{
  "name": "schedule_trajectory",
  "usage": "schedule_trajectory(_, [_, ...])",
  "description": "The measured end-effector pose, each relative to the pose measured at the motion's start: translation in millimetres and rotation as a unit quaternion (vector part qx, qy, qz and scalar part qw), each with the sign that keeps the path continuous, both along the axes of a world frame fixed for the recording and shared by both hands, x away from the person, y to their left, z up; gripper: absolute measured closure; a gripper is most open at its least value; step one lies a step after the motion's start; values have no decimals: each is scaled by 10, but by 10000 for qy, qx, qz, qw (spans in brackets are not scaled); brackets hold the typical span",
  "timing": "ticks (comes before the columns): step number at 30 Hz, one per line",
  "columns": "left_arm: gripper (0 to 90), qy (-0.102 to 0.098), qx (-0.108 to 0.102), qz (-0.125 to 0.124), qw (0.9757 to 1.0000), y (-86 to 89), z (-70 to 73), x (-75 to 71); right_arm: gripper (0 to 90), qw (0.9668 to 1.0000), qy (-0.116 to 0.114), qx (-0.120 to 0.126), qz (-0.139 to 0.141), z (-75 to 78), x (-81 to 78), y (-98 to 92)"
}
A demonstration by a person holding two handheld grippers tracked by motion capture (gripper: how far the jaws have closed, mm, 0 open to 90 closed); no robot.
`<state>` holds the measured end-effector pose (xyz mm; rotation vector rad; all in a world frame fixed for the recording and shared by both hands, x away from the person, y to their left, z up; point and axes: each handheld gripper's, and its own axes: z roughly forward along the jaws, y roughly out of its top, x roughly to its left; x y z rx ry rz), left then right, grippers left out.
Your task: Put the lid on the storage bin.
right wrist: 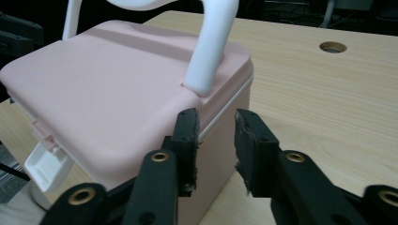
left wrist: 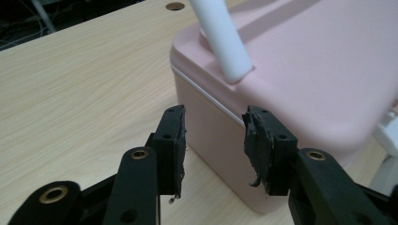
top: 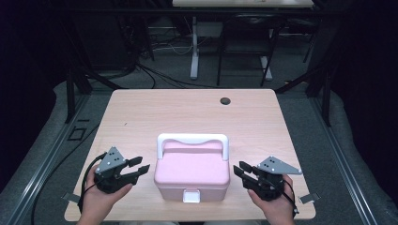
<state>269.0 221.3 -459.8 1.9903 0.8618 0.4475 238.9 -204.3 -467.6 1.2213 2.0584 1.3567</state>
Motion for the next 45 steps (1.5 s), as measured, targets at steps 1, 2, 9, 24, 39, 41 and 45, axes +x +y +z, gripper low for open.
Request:
schedule_trajectory(1, [578, 21, -21, 31, 10000, 11, -6, 32, 661, 10000, -34, 77, -39, -5, 33, 2])
schedule_trajectory(2, [577, 47, -45, 73, 10000, 18, -15, 64, 649, 10000, -2, 25, -89, 6, 59, -9])
schedule_trajectory(9, [563, 138, -66, 275, 9995, 45, -83, 262, 592, 9993, -47, 133, -349, 3, 280, -42])
schedule_trajectory(24, [539, 431, -175, 624, 9970, 159, -403, 492, 546, 9947, -93, 118, -1019, -263, 500, -209])
schedule_trajectory(39, [498, 651, -143, 824, 9944, 334, -654, 502, 504, 9926, 97, -324, -1162, -683, 526, -245])
schedule_trajectory(41, [499, 717, -177, 868, 9935, 341, -689, 501, 502, 9931, 139, -316, -1119, -711, 534, -233])
schedule_trajectory(45, [507, 817, -177, 917, 9923, 326, -739, 511, 490, 9933, 142, -423, -1068, -745, 541, -202])
